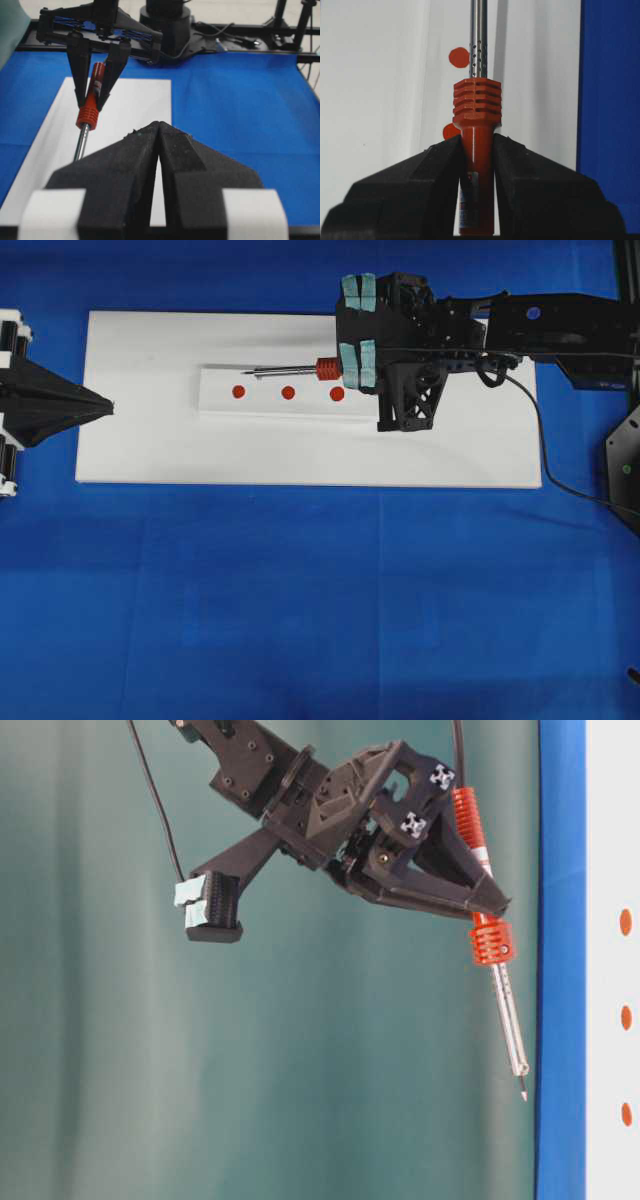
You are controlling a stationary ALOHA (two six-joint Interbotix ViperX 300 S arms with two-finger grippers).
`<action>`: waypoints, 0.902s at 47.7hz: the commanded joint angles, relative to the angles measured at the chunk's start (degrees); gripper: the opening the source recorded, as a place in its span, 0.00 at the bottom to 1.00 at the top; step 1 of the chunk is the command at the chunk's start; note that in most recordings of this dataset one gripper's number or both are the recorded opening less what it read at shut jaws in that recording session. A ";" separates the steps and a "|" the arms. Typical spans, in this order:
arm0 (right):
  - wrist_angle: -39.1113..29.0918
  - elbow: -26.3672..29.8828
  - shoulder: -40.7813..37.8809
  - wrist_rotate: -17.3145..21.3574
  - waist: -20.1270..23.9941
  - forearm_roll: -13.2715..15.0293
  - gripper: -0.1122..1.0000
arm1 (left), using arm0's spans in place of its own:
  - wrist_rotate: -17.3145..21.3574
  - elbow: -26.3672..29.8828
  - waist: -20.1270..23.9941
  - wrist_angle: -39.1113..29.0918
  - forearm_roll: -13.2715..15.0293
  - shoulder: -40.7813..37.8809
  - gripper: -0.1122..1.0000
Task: Touch the tip of the soldering iron to the mark.
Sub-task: 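Lower the iron tip toward the middle red dot, then hold the iron tip against the red dot on the strip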
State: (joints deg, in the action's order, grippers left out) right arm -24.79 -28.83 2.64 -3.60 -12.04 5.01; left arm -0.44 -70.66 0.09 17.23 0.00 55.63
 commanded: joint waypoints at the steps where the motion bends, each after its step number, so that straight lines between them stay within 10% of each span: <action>1: 0.18 1.76 0.70 0.18 -0.09 -0.18 0.16 | -0.09 0.62 0.09 0.62 0.00 -0.44 0.10; 43: 0.70 4.48 -8.96 0.18 0.26 -0.35 0.16 | -0.09 0.53 0.09 0.62 0.00 -0.62 0.10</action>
State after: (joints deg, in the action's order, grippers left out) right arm -24.52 -26.02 -6.86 -3.60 -11.78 4.83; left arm -0.44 -70.66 0.09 17.23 0.00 55.46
